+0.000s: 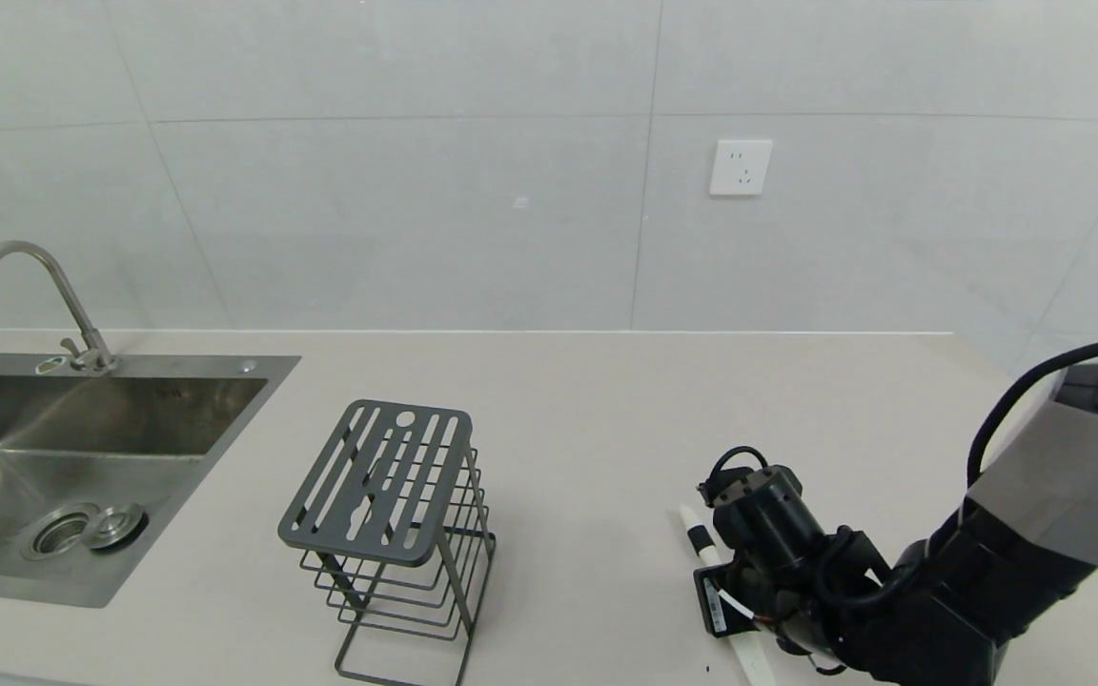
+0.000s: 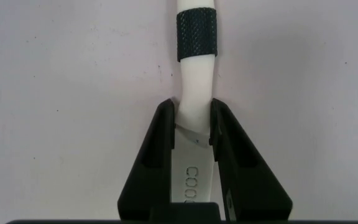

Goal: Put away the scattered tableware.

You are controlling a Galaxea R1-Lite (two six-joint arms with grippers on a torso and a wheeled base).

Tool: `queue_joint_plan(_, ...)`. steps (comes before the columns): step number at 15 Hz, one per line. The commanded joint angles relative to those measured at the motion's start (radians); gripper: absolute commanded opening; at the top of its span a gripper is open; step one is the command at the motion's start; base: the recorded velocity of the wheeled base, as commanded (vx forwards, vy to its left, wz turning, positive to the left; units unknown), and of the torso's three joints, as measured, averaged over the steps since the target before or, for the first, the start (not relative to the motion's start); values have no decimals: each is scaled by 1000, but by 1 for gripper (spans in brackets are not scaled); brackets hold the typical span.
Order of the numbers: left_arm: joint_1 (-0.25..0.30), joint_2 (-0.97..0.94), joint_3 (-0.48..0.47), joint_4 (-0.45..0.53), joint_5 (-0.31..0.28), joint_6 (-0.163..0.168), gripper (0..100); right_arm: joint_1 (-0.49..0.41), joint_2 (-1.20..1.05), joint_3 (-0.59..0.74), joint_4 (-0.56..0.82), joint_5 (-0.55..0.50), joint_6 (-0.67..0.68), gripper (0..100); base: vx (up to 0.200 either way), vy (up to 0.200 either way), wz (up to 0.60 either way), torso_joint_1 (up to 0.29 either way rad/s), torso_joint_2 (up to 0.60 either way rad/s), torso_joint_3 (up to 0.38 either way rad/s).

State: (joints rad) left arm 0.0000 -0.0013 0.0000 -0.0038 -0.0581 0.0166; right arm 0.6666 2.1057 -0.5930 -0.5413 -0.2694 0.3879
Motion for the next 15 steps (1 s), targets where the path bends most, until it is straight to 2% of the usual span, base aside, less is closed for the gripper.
queue_joint_plan(1, 0, 1, 0, -1, 0, -1, 100, -45, -124, -13, -19, -1, -17, 0, 0, 0, 0, 0, 0, 0)
queue_joint_plan(2, 0, 1, 0, -1, 0, -3, 100, -76, -182, -10, -100, 30, -69, 0, 0, 0, 0, 0, 0, 0)
queue_joint_plan(5, 0, 1, 0, -2, -2, -9, 100, -84, -194, 18, -256, 150, -147, 0, 0, 0, 0, 0, 0, 0)
queue_joint_plan(7, 0, 1, 0, -2, -6, -14, 100, -76, -187, 110, -362, 323, -259, 0, 0, 0, 0, 0, 0, 0)
queue_joint_plan(9, 0, 1, 0, -2, -8, -14, 100, -81, -181, 171, -459, 440, -359, 0, 0, 0, 0, 0, 0, 0)
queue_joint_plan(10, 0, 1, 0, -2, -8, -12, 100, -85, -176, 211, -542, 547, -408, 0, 0, 0, 0, 0, 0, 0)
queue_joint_plan(12, 0, 1, 0, -2, -11, -9, 100, -88, -170, 219, -631, 667, -472, 0, 0, 0, 0, 0, 0, 0)
queue_joint_plan(14, 0, 1, 0, -7, -34, 9, 100, -87, -168, 220, -678, 743, -521, 0, 0, 0, 0, 0, 0, 0)
queue_joint_plan(15, 0, 1, 0, -24, -51, 37, 100, -87, -168, 223, -695, 749, -524, 0, 0, 0, 0, 0, 0, 0)
